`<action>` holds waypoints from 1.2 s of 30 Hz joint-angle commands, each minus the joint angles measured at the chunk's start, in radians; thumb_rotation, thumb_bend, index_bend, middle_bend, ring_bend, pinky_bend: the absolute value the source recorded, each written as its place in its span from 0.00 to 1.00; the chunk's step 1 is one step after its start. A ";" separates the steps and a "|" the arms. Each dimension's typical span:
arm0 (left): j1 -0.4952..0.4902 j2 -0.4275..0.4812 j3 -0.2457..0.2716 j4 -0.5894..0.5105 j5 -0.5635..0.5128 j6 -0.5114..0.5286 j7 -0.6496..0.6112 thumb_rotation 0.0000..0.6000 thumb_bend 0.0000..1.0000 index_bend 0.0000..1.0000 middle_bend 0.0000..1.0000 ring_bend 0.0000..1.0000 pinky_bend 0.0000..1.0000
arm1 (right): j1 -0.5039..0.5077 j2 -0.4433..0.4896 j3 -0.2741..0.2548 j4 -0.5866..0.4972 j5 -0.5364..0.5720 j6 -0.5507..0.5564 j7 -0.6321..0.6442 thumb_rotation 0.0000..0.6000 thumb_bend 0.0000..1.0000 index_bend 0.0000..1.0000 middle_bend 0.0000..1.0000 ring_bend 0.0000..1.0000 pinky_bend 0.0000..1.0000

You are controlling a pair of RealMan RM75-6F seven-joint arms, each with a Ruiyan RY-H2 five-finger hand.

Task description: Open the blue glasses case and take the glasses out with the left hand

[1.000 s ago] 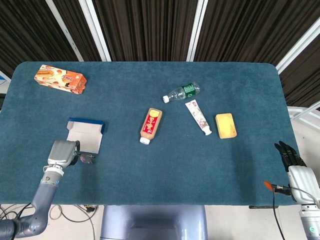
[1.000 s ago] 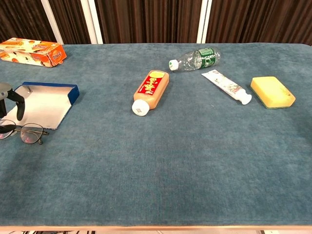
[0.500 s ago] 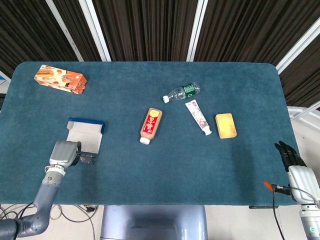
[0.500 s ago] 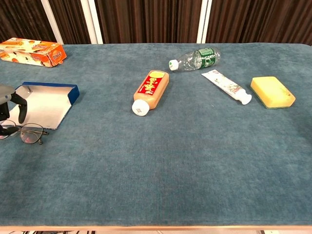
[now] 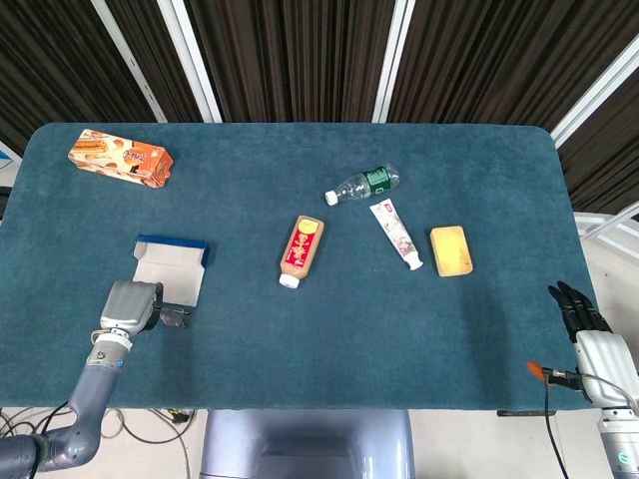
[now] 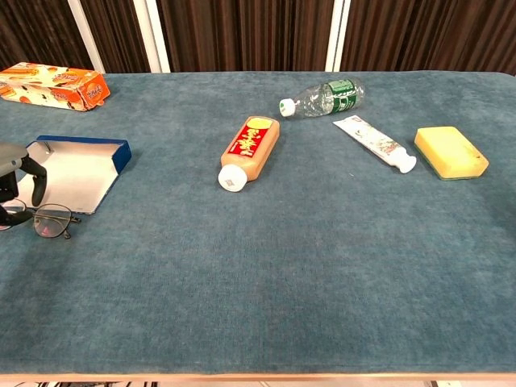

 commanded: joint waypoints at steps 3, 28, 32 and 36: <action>0.000 -0.005 -0.002 0.007 -0.002 -0.001 0.000 1.00 0.35 0.54 1.00 0.99 1.00 | 0.000 0.000 0.000 0.000 0.000 0.000 0.000 1.00 0.18 0.00 0.00 0.00 0.19; -0.004 0.022 -0.020 -0.050 0.018 0.020 0.005 1.00 0.42 0.58 1.00 0.99 1.00 | -0.001 0.001 0.000 -0.002 0.001 0.001 0.000 1.00 0.19 0.00 0.00 0.00 0.19; -0.017 0.031 -0.034 -0.085 0.014 0.024 0.020 1.00 0.42 0.58 1.00 0.99 1.00 | -0.001 0.001 0.000 -0.002 0.000 0.001 -0.001 1.00 0.19 0.00 0.00 0.00 0.19; -0.035 0.029 -0.050 -0.105 0.002 0.022 0.040 1.00 0.42 0.58 1.00 0.99 1.00 | -0.001 0.001 0.000 -0.003 0.000 0.001 -0.001 1.00 0.19 0.00 0.00 0.00 0.19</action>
